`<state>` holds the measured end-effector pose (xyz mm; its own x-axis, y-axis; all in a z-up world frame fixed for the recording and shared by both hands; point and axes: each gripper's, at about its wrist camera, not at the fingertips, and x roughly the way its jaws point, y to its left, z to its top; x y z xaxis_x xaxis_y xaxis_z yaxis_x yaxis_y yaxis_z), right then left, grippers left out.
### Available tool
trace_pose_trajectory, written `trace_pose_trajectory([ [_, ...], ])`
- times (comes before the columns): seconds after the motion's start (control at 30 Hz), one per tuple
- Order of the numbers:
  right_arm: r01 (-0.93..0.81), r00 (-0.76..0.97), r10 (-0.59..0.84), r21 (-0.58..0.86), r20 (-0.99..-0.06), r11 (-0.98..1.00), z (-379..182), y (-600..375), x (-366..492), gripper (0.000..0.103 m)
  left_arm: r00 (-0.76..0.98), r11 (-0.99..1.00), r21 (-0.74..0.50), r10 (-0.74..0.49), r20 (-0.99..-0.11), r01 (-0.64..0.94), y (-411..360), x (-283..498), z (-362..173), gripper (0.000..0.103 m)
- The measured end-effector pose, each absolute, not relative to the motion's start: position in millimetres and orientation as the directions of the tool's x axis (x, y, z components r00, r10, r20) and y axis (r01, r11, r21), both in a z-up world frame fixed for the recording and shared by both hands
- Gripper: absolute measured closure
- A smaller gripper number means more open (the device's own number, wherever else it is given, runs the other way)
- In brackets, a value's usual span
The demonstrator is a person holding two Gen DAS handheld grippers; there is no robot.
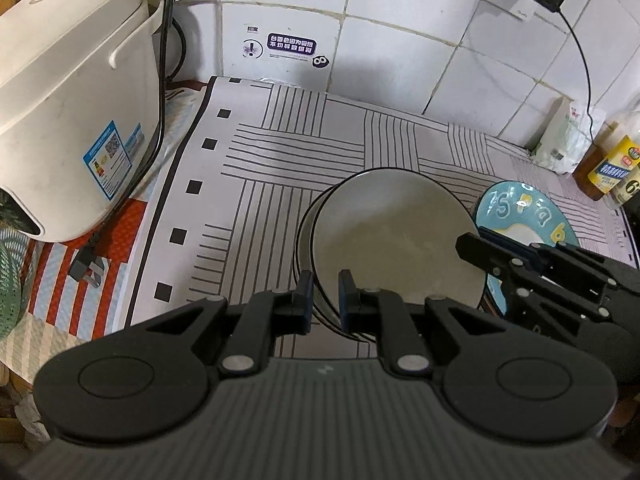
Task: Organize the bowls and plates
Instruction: 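Lower the nested bowls into the third bowl and open both grippers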
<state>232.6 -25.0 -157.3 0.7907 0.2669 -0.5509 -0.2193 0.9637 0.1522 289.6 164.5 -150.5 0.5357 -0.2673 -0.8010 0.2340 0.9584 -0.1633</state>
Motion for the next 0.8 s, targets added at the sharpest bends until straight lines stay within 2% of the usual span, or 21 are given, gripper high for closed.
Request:
trace_pose_trajectory([
  [0.4, -0.226, 0.795, 0.213, 0.049, -0.568, 0.973, -164, -12, 240, 0.089, 0.556, 0.969, -0.097, -0.211, -0.804, 0.227, 159, 293, -159, 0.091],
  [0.57, -0.209, 0.791, 0.193, 0.040, -0.580, 0.977, -162, -9, 241, 0.087, 0.561, 0.970, -0.132, -0.227, -0.796, 0.206, 165, 292, -155, 0.088],
  [0.8, -0.199, 0.811, 0.212, 0.084, -0.546, 0.976, -140, -12, 217, 0.086, 0.565, 0.947, -0.201, -0.311, -0.764, 0.249, 174, 279, -141, 0.083],
])
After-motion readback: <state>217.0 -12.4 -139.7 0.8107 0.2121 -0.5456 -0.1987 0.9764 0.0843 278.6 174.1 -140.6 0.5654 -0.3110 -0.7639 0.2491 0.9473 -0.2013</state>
